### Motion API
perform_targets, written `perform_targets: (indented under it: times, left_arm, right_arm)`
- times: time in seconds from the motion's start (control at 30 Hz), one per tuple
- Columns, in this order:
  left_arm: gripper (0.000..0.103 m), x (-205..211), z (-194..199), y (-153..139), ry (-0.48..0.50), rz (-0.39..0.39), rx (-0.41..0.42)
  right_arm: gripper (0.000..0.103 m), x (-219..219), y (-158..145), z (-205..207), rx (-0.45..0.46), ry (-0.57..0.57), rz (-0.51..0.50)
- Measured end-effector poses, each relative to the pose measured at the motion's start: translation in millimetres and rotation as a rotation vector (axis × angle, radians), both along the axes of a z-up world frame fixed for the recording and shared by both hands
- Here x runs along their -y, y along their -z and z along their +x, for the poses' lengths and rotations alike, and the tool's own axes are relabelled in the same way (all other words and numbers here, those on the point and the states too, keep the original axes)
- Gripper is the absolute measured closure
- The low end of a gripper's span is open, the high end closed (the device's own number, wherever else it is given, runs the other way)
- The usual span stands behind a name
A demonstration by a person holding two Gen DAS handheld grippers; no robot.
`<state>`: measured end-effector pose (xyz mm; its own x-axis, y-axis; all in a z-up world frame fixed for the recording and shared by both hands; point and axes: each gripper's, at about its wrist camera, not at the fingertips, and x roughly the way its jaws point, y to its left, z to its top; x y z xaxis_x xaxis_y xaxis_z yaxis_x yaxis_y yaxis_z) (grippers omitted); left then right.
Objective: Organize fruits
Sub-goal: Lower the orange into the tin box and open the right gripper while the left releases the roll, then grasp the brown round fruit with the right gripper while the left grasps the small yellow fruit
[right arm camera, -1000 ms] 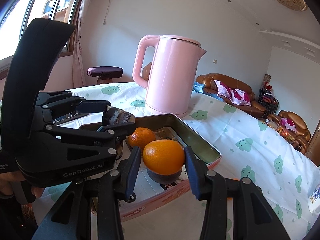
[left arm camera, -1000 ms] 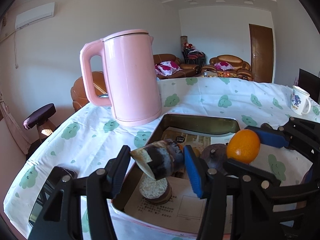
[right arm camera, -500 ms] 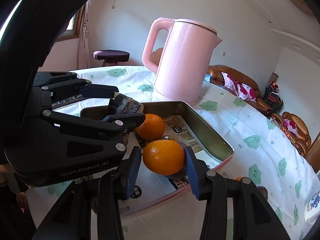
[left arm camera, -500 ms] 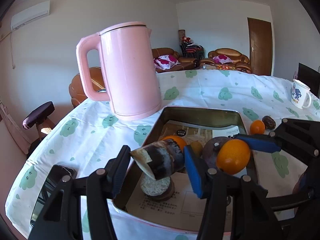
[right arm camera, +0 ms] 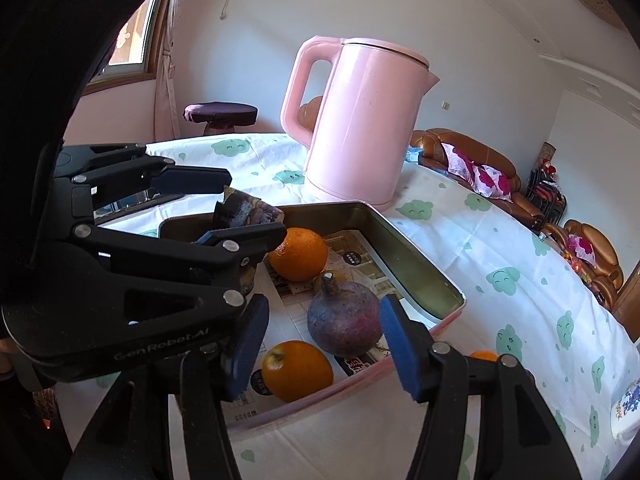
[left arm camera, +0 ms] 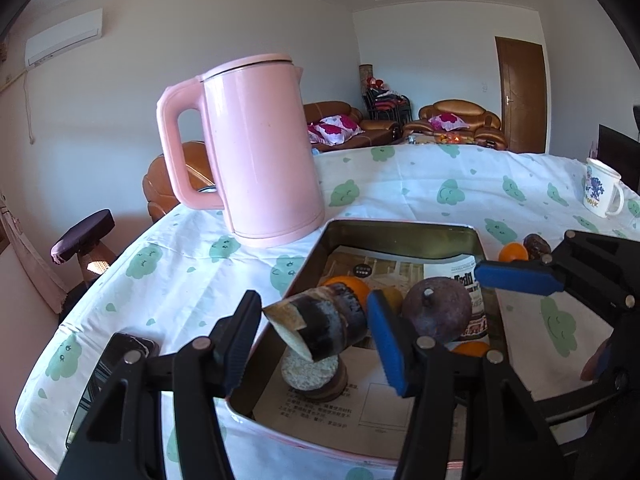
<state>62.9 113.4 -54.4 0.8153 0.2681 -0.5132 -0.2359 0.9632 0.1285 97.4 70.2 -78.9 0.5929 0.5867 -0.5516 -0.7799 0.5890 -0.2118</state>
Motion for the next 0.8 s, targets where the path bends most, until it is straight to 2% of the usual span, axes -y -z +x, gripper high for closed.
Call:
perform_targets:
  times: [0.17, 0.27, 0.33, 0.53, 0.8]
  left_arm:
    - [0.038, 5, -9, -14, 0.006, -0.03, 0.068]
    - [0.032, 14, -12, -21, 0.027, -0.039, 0.098]
    - [0.031, 24, -12, -24, 0.047, -0.039, 0.107]
    - [0.029, 63, -1, -25, 0.133, -0.022, 0.091]
    - [0.025, 112, 19, -21, 0.236, 0.001, 0.054]
  right_arm:
    - [0.043, 30, -9, 1, 0.015, 0.041, 0.033]
    - [0.043, 64, -17, 6, 0.022, 0.105, 0.052]
    - [0.043, 92, -22, 13, 0.027, 0.164, 0.066]
    - [0.043, 166, -23, 42, -0.015, 0.359, 0.086]
    - [0.043, 198, -5, 57, -0.12, 0.401, 0.083]
